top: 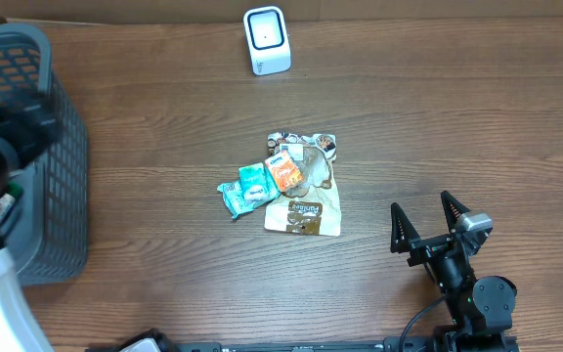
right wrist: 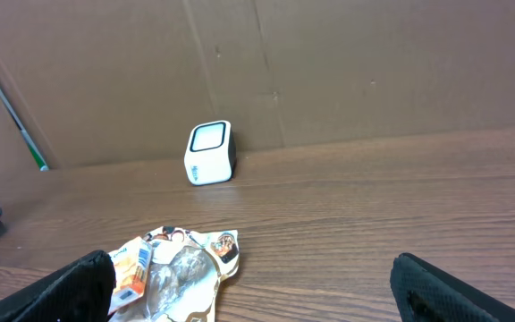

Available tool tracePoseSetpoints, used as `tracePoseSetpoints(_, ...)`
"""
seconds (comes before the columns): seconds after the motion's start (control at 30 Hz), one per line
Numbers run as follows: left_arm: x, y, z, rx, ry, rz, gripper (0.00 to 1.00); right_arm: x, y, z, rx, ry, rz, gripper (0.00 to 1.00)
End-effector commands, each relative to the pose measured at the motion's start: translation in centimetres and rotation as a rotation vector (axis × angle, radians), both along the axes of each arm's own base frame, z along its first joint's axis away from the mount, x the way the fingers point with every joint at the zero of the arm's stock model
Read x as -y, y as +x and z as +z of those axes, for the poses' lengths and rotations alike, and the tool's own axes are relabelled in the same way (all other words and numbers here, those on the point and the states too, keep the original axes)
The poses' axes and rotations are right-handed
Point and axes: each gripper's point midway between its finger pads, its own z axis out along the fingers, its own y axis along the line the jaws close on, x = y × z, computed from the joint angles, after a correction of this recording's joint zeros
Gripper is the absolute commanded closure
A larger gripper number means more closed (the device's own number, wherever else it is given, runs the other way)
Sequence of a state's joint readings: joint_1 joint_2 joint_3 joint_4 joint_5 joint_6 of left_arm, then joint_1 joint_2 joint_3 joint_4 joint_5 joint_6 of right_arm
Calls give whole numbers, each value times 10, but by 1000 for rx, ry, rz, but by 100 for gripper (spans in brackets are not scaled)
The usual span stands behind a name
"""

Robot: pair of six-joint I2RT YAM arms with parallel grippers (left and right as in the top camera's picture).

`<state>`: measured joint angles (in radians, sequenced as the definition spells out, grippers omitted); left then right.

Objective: Scan the item barcode
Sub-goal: 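Carry the orange box to the table centre and release it, then lower the left gripper into the basket and grasp the green-lidded jar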

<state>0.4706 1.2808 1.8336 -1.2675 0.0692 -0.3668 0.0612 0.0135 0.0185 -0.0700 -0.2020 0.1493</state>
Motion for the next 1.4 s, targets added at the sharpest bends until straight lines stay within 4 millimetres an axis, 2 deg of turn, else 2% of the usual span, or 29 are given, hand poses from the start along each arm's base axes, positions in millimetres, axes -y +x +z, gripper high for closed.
tracePoseSetpoints(0.0,-39,-10,-7,-9,-15,145,9,1,0,-1,7,-3,-6,0)
tracePoseSetpoints(0.23,-97,-12,-50,-218,64,330,7,1,0,-1,7,-3,-6,0)
tracePoseSetpoints(0.53,-139,-17,-92,-422,108,275,9,1,0,-1,7,-3,-6,0)
tracePoseSetpoints(0.63,-146,-17,-112,-485,98,189,13,1,0,-1,7,-3,-6,0)
tracePoseSetpoints(0.73,-141,-7,-134,-520,94,36,16,1,0,-1,7,-3,-6,0)
tracePoseSetpoints(0.8,-135,3,-149,-514,97,-70,12,1,0,-1,7,-3,-6,0)
tracePoseSetpoints(0.83,-133,6,-157,-516,105,-110,7,1,0,-1,7,-3,-6,0)
tracePoseSetpoints(0.93,-137,8,-176,-533,127,-132,0,1,0,-1,7,-3,-6,0)
tracePoseSetpoints(1.03,-147,11,-189,-543,176,-145,0,1,0,-1,7,-3,-6,0)
tracePoseSetpoints(1.2,-153,17,-210,-577,228,-235,0,1,0,-1,7,-3,-6,0)
tracePoseSetpoints(1.37,-159,24,-241,-633,223,-309,0,1,0,-1,7,-3,-6,0)
